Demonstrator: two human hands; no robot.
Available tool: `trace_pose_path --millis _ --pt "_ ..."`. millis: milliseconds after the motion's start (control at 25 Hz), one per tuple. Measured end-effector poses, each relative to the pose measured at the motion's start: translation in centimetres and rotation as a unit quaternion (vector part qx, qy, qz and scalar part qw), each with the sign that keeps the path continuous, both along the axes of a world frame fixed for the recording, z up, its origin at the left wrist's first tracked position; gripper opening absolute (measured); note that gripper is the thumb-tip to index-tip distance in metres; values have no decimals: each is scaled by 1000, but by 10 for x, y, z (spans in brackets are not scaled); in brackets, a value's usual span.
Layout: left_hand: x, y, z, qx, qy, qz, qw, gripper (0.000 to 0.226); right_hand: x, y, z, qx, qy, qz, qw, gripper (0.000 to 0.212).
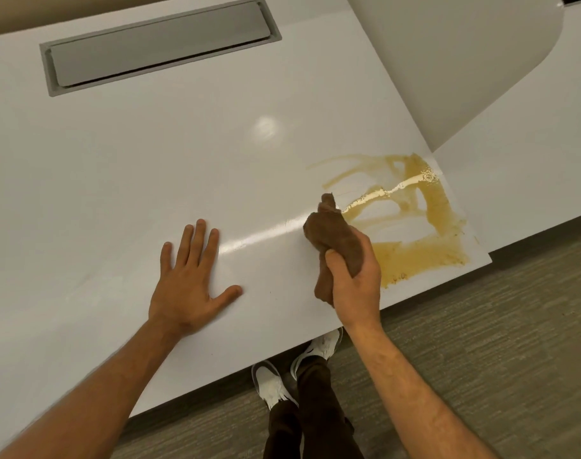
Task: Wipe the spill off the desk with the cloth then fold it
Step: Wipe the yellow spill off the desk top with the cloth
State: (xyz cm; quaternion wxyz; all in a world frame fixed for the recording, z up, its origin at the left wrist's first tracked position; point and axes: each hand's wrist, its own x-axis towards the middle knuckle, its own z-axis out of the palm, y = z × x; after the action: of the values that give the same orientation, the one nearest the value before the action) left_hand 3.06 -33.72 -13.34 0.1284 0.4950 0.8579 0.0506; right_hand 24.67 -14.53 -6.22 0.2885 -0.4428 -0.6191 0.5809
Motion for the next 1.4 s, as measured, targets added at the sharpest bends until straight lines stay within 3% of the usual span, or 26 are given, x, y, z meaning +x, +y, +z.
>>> trace_pose_path --millis 80,160,240,640,880,1160,1400 --pt "0 1 0 -4 4 -1 1000 105 -3 -10 -9 39 -119 103 987 61" --pt "1 1 0 -7 3 -2 1000 106 -6 -27 -30 168 -281 185 927 75" --pt "1 1 -1 -7 2 0 1000 107 -15 -35 -45 252 -337 187 888 82" --pt "-1 2 0 -5 2 3 1000 108 -113 7 -50 278 -333 152 888 81" --pt "-1 2 0 -4 0 6 1000 108 -152 25 -50 293 -308 224 877 76" --pt "-2 2 1 3 -9 11 1000 107 -141 19 -47 323 -226 309 866 63" --pt "-1 2 1 14 -5 9 1000 104 -78 -22 -50 338 -185 282 879 58"
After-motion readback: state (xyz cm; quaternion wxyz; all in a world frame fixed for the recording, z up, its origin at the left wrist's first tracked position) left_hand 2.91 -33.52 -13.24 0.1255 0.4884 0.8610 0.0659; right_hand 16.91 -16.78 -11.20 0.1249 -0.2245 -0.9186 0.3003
